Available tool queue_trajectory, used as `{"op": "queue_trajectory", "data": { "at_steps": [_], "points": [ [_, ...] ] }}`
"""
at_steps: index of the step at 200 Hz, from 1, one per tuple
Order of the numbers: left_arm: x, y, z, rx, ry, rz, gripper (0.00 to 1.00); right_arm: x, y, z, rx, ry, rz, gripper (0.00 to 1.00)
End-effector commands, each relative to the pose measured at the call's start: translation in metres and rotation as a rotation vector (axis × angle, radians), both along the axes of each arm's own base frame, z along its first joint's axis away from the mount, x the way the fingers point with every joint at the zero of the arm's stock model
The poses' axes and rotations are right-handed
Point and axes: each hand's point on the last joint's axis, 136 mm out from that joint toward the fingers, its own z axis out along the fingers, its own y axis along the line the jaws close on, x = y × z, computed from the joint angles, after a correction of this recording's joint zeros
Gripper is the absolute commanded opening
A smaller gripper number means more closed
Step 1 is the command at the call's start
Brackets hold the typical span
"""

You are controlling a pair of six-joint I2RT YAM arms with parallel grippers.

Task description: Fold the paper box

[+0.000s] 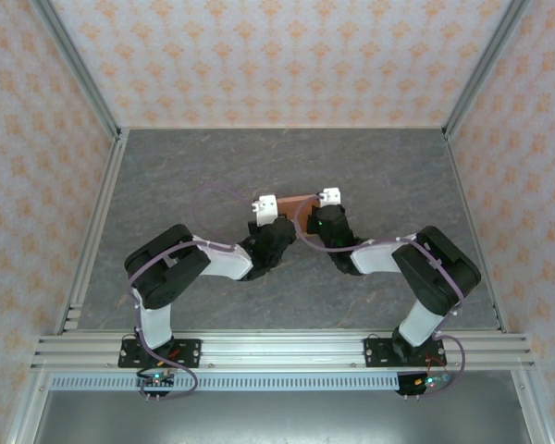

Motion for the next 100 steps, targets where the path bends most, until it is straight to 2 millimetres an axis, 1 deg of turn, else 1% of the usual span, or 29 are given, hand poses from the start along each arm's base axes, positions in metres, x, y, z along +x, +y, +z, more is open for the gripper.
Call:
{"op": "queue_trajectory", "data": {
  "at_steps": [1,32,70,100],
  "points": [
    [-0.013,0.012,-0.04,0.107,0.074,0.019,0.0,-0.014,-0.002,-0.03,-0.022,0.081,0.015,0.03],
    [-0.015,0.017,-0.045,0.142,0.078,0.029,0.0,-0.018,-0.004,-0.033,-0.016,0.087,0.016,0.06],
    [-0.015,0.02,-0.04,0.152,0.068,0.038,0.0,-0.02,-0.007,-0.027,-0.023,0.079,0.009,0.09],
    [-0.016,0.022,-0.034,0.16,0.056,0.049,0.0,-0.026,-0.011,-0.02,-0.019,0.082,0.008,0.17]
  ]
}}
